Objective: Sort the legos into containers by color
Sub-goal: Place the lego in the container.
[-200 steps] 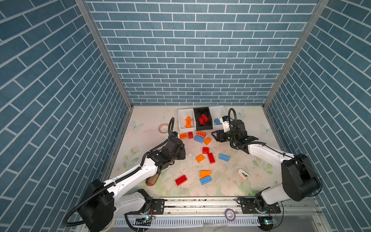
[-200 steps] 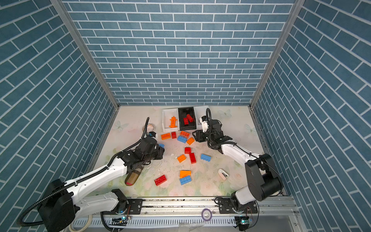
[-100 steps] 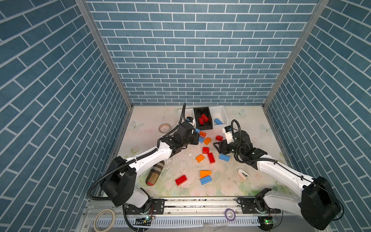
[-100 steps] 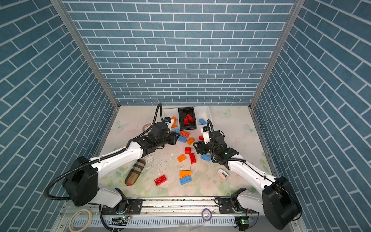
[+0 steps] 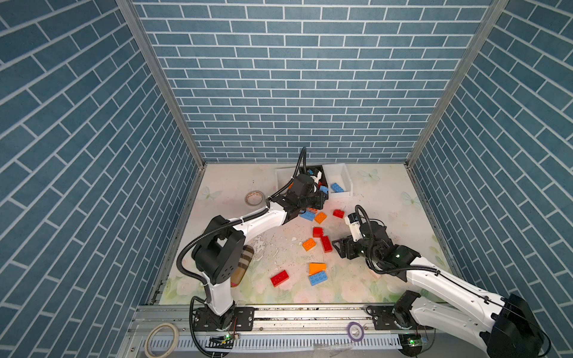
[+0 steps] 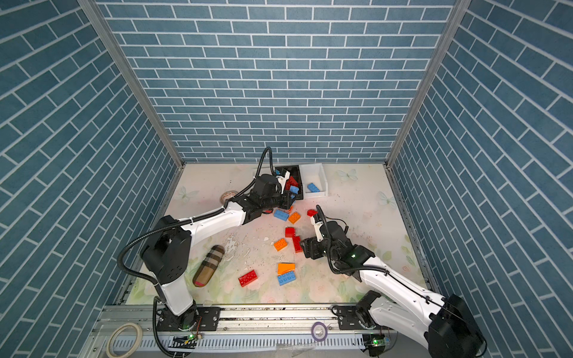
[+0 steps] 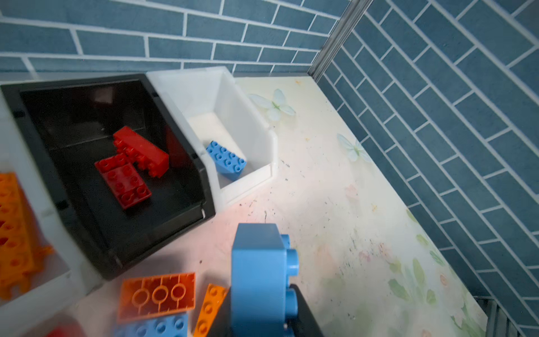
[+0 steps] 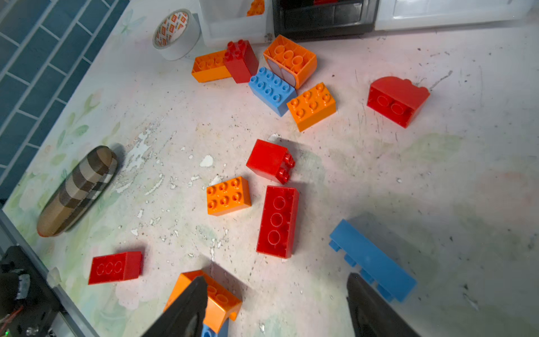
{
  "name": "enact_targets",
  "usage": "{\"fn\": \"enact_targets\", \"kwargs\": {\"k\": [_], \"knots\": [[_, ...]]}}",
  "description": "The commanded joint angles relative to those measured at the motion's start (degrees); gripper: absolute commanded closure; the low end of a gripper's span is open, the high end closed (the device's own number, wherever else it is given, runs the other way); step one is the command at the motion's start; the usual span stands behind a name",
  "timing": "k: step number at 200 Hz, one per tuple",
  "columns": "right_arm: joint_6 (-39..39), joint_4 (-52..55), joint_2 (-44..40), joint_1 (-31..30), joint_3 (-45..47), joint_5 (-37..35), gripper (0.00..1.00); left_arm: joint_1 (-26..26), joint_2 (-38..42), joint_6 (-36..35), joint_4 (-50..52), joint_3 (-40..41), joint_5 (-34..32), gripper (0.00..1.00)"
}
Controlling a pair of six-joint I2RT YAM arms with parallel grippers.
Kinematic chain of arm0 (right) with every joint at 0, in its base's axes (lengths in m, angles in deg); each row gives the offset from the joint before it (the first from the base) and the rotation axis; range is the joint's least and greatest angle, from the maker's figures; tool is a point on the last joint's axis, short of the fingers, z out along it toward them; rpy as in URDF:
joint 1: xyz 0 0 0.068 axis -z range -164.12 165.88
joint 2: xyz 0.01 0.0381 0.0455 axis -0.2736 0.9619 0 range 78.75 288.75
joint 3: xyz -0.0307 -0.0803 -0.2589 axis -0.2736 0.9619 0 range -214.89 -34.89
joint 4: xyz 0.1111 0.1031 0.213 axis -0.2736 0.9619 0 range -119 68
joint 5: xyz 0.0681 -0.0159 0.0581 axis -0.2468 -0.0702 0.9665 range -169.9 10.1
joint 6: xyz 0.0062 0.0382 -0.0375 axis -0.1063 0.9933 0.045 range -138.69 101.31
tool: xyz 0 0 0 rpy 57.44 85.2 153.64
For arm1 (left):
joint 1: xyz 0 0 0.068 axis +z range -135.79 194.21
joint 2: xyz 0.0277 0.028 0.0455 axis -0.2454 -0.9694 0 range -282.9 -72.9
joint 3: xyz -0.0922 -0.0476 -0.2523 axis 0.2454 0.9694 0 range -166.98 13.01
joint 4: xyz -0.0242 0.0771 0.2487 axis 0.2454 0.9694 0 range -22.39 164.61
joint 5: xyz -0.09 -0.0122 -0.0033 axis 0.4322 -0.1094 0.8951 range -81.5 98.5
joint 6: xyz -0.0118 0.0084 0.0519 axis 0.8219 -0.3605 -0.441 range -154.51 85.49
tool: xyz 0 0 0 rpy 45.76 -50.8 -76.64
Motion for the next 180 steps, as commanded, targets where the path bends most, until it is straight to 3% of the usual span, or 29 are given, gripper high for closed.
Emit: {"fn": "enact_targets", "kwargs": {"k": [1,93,180], "knots": [[4.22,3.02,-1.60,-3.44,1.01,-2.36,0.18,0.60,-2.90,-1.93,-1.71,-4.69,1.63,0.83],[9.29,3.36,-2.83,-19.27,5.33,-6.50,0.17,4.01,-18.95,1.36,-11.51,-17.49,8.28,0.82],[14.10,-1.67,-0.16,-30.39,8.93,-11.55,0.16,6.94,-33.35,8.77,-11.68,-35.08,13.00,0.82]]}}
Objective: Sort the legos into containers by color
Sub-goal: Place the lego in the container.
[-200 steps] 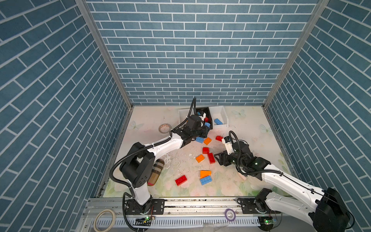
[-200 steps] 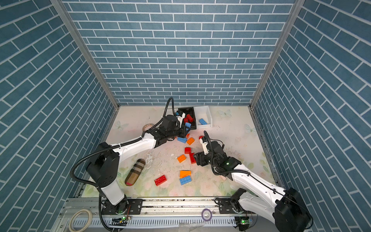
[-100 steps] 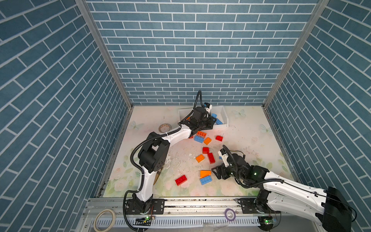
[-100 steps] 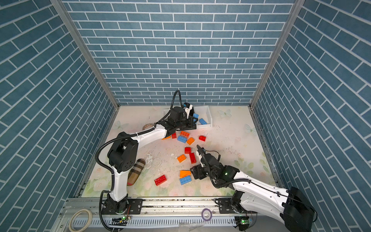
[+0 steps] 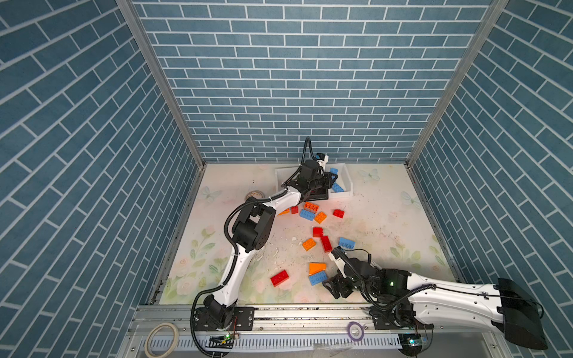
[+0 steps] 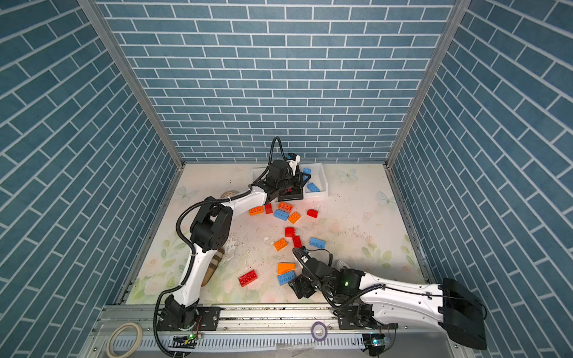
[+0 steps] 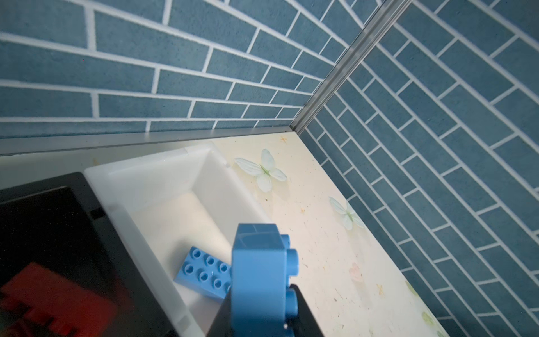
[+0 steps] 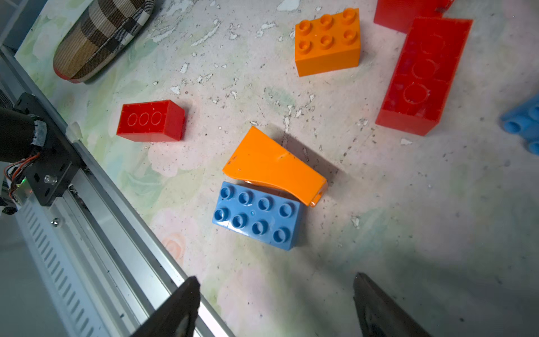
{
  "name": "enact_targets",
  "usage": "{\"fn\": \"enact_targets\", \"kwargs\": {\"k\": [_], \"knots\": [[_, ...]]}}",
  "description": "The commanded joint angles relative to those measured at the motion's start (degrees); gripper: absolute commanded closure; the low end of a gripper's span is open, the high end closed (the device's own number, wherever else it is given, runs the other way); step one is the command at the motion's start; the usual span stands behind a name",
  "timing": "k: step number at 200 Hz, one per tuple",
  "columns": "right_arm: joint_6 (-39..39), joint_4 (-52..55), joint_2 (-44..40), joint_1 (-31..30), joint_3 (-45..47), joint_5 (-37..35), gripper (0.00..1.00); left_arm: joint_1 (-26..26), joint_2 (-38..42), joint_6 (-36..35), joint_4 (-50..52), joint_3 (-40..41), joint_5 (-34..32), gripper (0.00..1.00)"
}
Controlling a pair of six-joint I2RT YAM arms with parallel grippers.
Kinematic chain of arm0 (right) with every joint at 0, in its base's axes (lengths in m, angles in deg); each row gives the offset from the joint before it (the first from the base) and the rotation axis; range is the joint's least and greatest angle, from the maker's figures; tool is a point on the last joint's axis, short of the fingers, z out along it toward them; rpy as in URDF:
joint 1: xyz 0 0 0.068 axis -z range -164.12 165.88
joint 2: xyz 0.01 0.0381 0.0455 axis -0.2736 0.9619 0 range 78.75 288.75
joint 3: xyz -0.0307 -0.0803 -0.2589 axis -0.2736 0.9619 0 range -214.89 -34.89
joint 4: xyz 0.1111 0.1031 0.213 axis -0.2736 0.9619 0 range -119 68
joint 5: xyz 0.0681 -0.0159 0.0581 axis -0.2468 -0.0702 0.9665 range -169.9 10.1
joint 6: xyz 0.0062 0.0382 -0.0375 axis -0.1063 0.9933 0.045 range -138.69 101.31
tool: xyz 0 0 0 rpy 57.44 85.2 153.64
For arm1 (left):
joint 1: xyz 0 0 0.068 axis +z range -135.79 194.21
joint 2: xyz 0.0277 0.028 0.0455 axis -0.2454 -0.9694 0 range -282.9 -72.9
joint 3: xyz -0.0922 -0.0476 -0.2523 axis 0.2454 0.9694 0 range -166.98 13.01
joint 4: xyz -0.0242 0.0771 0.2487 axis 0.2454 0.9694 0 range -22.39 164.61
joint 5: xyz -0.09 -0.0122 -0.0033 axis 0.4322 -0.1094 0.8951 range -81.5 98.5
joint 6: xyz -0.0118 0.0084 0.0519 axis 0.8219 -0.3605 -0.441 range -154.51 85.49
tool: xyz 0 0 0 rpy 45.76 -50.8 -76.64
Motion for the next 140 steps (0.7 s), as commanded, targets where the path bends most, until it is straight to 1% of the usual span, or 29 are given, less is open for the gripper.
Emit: {"fn": "enact_targets", "kwargs": {"k": [1,12,41,70,116,121,131,140], "knots": [[3.70,-1.75,1.24,-1.87,0.44,-3.45,0.16,1.39,-3.67,3.59,-1.34,-5.08,2.56,0.82],[4.06,-1.42,2.10,-2.43,0.09,-4.01,0.16,1.87,-5.51,4.47,-0.21,-7.80,3.36,0.82],[5.11,-1.83,4.60,-3.80,-1.19,-4.98,0.08,2.23,-9.81,6.55,0.33,-13.01,4.70,0.81],[6.20,-3.65,8.32,-6.25,-2.57,-6.31,0.05,2.34,-13.93,7.49,3.39,-19.49,5.29,0.79],[6.85,-2.48,15.71,-8.50,-6.25,-8.84,0.04,2.40,-15.43,8.46,3.26,-21.74,5.40,0.78],[6.99,-2.46,16.05,-8.61,-6.44,-9.05,0.03,2.31,-17.20,8.42,3.51,-21.97,5.48,0.78],[7.32,-2.16,16.95,-8.76,-6.83,-9.30,0.03,2.30,-17.45,8.35,4.12,-22.14,5.30,0.75],[7.33,-1.86,17.67,-8.79,-7.25,-9.41,0.03,2.38,-17.45,8.25,4.58,-22.05,5.32,0.70]]}}
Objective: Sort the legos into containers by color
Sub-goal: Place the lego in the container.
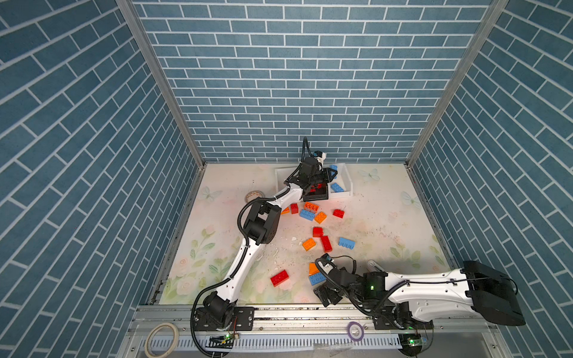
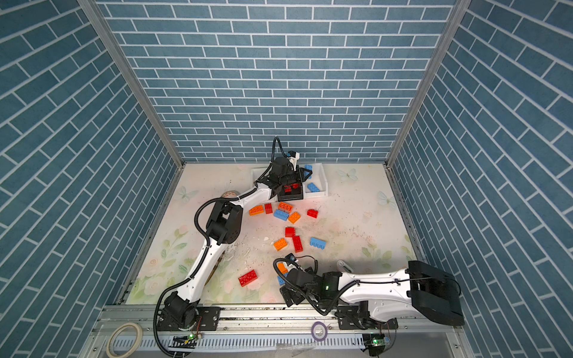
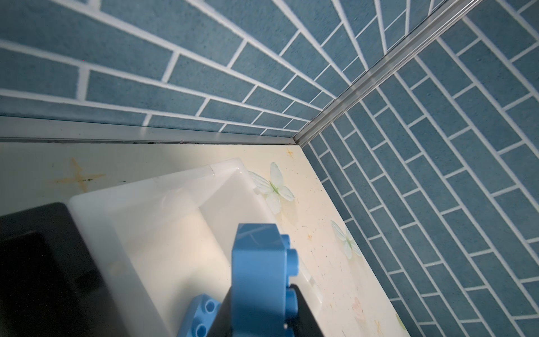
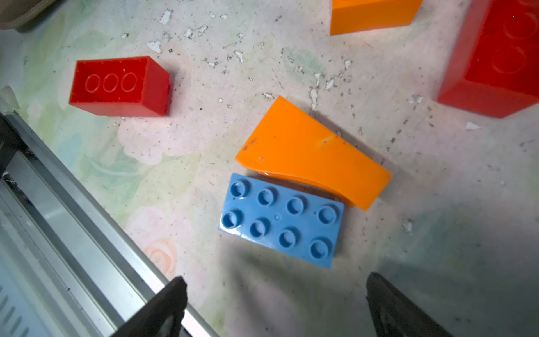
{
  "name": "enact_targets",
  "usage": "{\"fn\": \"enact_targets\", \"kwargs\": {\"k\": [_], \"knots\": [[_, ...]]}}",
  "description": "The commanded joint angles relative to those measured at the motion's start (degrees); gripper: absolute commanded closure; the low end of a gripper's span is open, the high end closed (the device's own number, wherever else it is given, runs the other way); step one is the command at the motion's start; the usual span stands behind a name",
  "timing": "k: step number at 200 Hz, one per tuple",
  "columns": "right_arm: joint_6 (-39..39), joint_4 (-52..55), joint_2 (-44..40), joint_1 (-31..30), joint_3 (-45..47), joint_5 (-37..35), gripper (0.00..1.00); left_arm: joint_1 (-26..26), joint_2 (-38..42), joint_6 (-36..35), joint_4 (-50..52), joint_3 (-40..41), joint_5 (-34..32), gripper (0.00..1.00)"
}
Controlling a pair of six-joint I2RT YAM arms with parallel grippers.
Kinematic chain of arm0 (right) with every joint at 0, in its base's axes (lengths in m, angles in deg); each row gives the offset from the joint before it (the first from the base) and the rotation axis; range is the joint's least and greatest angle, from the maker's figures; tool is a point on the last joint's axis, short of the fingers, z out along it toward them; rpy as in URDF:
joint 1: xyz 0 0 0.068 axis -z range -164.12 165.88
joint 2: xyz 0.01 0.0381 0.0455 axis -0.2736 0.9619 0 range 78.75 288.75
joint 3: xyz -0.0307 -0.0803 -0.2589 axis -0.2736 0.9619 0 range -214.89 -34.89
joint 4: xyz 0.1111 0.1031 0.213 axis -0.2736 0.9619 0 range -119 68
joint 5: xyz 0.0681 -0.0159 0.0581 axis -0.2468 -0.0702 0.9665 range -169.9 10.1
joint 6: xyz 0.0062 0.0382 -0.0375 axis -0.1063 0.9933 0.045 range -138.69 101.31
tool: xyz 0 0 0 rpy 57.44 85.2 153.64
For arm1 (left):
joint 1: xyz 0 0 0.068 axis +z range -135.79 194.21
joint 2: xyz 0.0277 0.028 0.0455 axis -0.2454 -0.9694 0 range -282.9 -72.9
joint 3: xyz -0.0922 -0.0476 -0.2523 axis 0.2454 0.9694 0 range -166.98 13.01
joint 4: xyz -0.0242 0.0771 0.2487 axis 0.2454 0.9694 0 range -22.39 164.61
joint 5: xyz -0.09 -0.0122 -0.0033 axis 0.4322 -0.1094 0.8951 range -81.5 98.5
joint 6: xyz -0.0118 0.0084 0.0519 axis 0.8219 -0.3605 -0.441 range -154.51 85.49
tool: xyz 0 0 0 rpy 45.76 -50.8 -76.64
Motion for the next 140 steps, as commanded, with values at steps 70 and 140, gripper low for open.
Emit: {"fn": "enact_targets", "kwargs": {"k": [70,140], "knots": [[3.03,4.41,8.17,-0.76,-6.81,-3.66,0.04,-0.05,-0.37,-0.80,2.69,0.23,-0.11,0.43],[7.28,8.83,14.28,-0.74,-10.91,-6.31,0.13,-0.18,8.51,-5.77,4.74,6.58,-3.01,0.43]]}}
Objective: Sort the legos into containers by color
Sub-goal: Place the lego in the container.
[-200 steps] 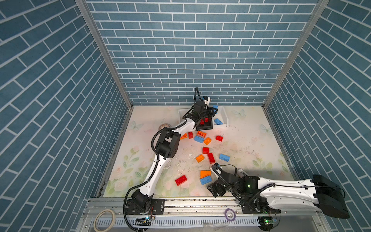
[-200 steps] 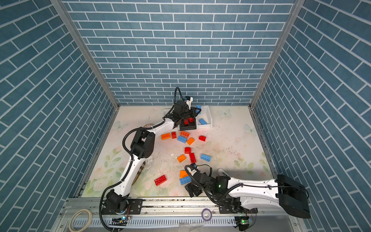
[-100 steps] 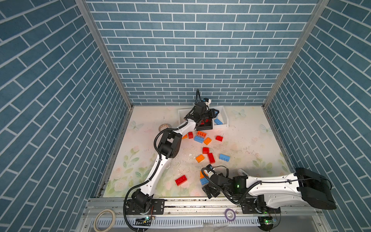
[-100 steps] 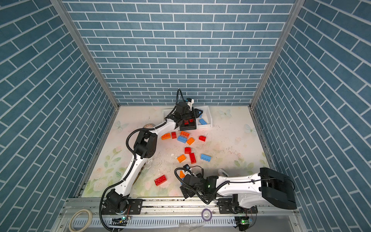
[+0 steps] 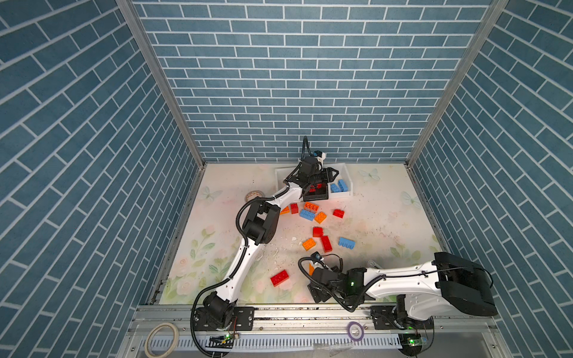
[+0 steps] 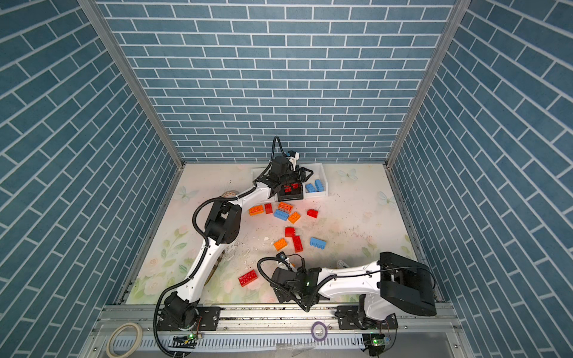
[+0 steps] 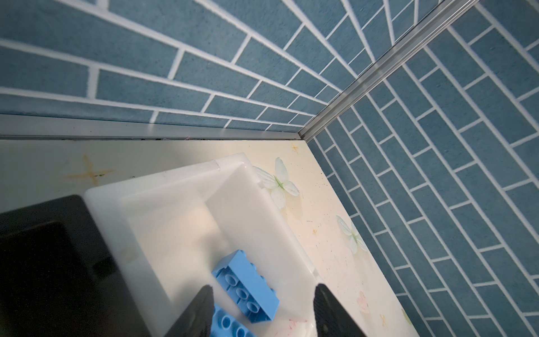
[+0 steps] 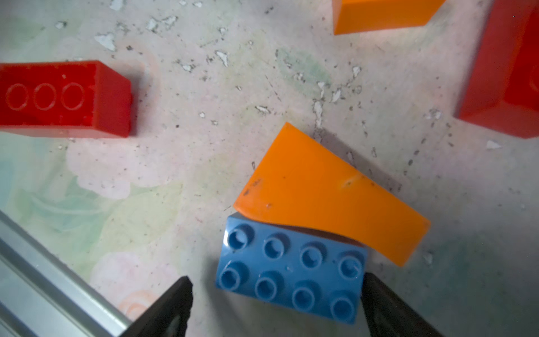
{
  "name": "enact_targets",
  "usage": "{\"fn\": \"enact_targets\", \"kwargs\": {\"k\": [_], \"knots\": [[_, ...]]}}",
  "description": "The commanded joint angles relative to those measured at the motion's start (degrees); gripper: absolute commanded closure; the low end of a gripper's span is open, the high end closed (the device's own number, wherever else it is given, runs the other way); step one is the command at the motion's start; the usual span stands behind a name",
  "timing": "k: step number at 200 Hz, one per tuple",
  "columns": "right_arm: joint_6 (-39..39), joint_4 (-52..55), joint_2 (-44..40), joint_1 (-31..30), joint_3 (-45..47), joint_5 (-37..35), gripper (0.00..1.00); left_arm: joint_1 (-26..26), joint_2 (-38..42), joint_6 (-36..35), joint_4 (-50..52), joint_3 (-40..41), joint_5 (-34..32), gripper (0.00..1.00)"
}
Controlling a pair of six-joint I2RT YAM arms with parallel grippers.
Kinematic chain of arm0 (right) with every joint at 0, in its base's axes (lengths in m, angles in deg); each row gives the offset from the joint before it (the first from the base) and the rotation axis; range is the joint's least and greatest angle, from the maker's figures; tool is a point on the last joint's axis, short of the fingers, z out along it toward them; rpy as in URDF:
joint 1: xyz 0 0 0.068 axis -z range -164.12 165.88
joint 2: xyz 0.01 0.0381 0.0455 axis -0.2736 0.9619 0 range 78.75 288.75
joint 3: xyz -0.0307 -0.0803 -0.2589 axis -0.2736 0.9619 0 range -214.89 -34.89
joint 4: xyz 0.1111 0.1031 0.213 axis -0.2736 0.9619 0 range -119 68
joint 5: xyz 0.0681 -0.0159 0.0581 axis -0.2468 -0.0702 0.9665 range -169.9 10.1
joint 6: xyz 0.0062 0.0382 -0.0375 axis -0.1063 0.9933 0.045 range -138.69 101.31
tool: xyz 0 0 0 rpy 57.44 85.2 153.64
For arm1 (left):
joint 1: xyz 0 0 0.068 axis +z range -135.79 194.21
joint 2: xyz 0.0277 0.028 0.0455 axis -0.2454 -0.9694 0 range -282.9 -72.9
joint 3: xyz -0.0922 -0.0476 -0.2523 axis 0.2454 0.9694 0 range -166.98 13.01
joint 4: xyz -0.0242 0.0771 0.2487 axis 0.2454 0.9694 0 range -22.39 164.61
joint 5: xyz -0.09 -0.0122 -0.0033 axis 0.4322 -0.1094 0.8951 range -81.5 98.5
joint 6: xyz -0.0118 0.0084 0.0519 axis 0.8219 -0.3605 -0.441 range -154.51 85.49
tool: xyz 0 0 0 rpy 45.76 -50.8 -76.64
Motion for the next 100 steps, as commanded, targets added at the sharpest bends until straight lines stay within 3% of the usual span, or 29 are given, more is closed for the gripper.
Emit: {"fn": "enact_targets", "kwargs": {"k": [1,37,79,100], "knots": [[4.29,4.19,1.33,-0.34,-1.81,-2.93,0.14,-0.14,5.45,-3.10,1.86,3.41,-1.97,0.43],[5.01,5.61,3.16,-0.35,-3.25,-3.96,0.17,-0.11,10.55,-5.62,1.69,9.04,-3.82,0.43],[3.89,5.61,6.43,-0.28,-5.74,-3.53,0.12,-0.13,16.32,-7.95,0.62,16.60,-6.17,0.43],[4.00,6.03,7.65,-0.15,-6.40,-3.52,0.14,0.00,18.88,-9.28,0.63,20.00,-7.43,0.43]]}}
